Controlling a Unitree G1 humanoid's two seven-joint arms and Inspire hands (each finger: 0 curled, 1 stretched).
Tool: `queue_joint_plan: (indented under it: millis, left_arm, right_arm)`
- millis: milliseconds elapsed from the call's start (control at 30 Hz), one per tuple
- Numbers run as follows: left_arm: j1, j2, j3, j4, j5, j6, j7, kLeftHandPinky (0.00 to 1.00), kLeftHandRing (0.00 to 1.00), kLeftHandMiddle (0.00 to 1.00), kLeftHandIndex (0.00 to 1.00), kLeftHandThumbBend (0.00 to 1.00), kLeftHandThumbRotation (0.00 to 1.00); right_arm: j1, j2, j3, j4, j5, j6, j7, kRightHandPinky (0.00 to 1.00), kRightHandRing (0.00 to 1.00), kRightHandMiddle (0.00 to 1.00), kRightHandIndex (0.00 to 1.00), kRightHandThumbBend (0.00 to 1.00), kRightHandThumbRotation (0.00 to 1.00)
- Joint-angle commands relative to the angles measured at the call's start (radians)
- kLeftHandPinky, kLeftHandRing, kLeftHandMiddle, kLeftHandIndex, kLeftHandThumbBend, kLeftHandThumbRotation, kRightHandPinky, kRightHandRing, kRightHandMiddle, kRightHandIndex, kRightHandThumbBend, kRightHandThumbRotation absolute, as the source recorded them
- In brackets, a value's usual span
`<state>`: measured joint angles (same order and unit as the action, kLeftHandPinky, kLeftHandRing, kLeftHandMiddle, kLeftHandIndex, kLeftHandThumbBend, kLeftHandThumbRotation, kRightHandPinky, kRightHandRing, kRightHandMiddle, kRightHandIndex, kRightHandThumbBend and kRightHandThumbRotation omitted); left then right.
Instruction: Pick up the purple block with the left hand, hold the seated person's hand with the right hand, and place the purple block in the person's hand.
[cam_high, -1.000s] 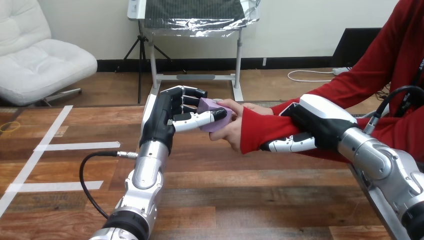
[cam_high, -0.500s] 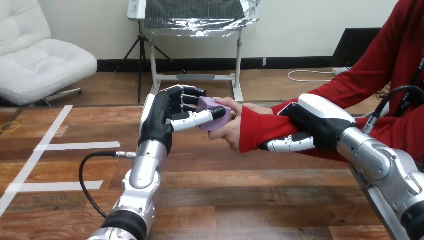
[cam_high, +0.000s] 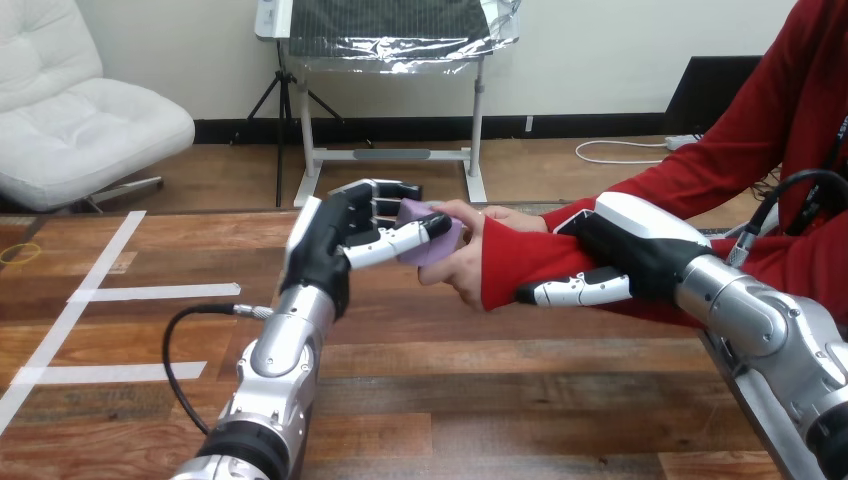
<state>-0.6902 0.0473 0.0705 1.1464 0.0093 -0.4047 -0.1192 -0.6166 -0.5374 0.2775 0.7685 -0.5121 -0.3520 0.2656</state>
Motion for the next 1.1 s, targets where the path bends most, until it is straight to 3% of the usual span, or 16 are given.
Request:
queue_joint_plan:
  millis: [0, 400, 700, 1067]
  left_arm:
    - [-0.027, -0.002, -0.006, -0.068, -0.010, -0.008, -0.037, 0.94, 0.89, 0.90, 0.89, 0.78, 0.80]
    - [0.015, 0.021, 0.008, -0.129, -0.026, -0.028, -0.106, 1.00, 0.96, 0.94, 0.92, 0.77, 0.96]
    - [0.057, 0.037, 0.011, -0.194, -0.036, -0.020, -0.156, 1.00, 0.99, 0.97, 0.94, 0.78, 1.00]
    - [0.122, 0.059, -0.003, -0.287, -0.022, -0.034, -0.175, 1.00, 1.00, 0.98, 0.95, 0.81, 1.00]
  right_arm:
    - [-0.070, 0.003, -0.008, -0.096, 0.018, -0.034, 0.001, 0.54, 0.62, 0.64, 0.65, 0.97, 0.82]
    - [-0.041, -0.024, -0.008, -0.140, 0.027, -0.020, 0.070, 0.64, 0.76, 0.76, 0.77, 1.00, 0.98]
    - [-0.018, -0.033, -0.024, -0.176, 0.077, 0.009, 0.154, 0.67, 0.79, 0.79, 0.82, 1.00, 1.00]
    - [0.011, -0.044, -0.038, -0.215, 0.156, 0.078, 0.259, 0.73, 0.85, 0.84, 0.85, 1.00, 0.96]
